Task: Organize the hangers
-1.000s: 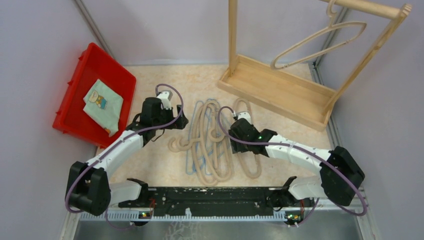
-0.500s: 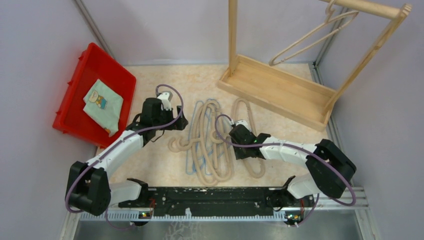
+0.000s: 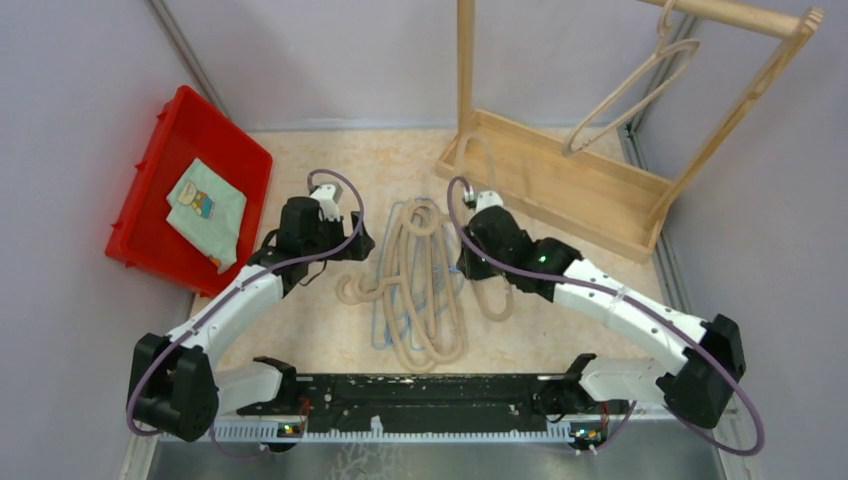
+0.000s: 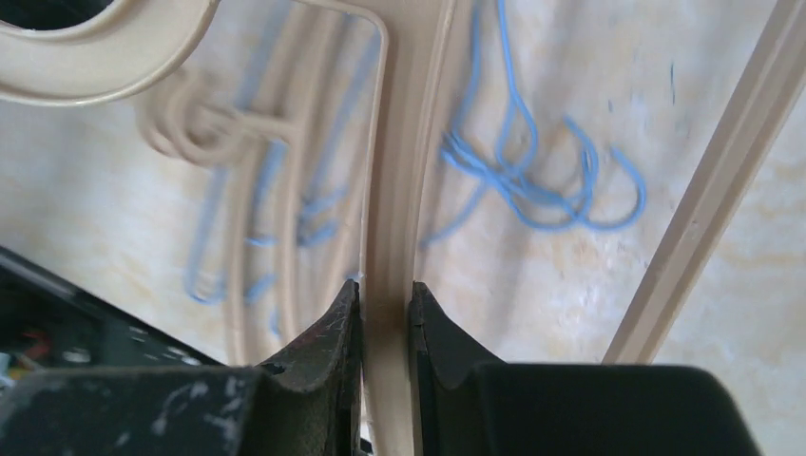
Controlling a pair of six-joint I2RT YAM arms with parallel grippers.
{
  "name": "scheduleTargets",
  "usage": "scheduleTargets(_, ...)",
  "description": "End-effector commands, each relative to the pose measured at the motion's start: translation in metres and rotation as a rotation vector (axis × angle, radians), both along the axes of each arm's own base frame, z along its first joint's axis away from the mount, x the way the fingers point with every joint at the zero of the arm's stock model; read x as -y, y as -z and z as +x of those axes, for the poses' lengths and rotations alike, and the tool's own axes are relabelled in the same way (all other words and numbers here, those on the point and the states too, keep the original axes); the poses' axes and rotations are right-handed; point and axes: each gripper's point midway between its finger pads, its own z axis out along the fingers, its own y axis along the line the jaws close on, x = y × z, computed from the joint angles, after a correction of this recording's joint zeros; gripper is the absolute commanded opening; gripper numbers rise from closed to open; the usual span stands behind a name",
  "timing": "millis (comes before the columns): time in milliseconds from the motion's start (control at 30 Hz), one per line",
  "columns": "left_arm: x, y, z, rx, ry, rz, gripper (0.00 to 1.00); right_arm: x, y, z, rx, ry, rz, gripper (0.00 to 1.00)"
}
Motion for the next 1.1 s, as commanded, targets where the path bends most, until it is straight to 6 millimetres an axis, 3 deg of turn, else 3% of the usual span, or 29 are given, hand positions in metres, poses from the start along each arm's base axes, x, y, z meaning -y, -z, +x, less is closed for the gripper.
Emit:
scheduleTargets(0,0.001,-0.002,-0.003,0.019,-0.002,-0.016,1.0,-0.024,-0.102,0.019,0.166,0.008,0.195,0.0)
scheduleTargets(267,0.002,-0.005,-0.004,0.028,0.008,-0.021,1.0,-0.058,-0.214,0.093,0.445,0.167,0.42,0.0)
scheduleTargets(433,0.0,-0.016,-0.004,0.049,0.006,-0.011,1.0,-0.065,-0.255,0.138,0.54,0.241,0.474,0.0)
scheduleTargets(600,-0.004,-0.025,-0.005,0.075,-0.001,-0.007,1.0,-0.039,-0.292,0.175,0.621,0.349,0.568,0.0)
scheduleTargets(767,-0.007,-0.02,-0.008,0.064,-0.005,0.006,1.0,0.002,-0.33,0.195,0.715,0.45,0.671,0.0)
scheduleTargets(867,-0.007,-0.019,-0.009,0.067,0.001,0.009,1.0,0.023,-0.343,0.209,0.741,0.489,0.729,0.0)
scheduleTargets(1067,-0.007,-0.018,-0.006,0.068,0.011,0.033,1.0,0.041,-0.368,0.228,0.793,0.505,0.852,0.0)
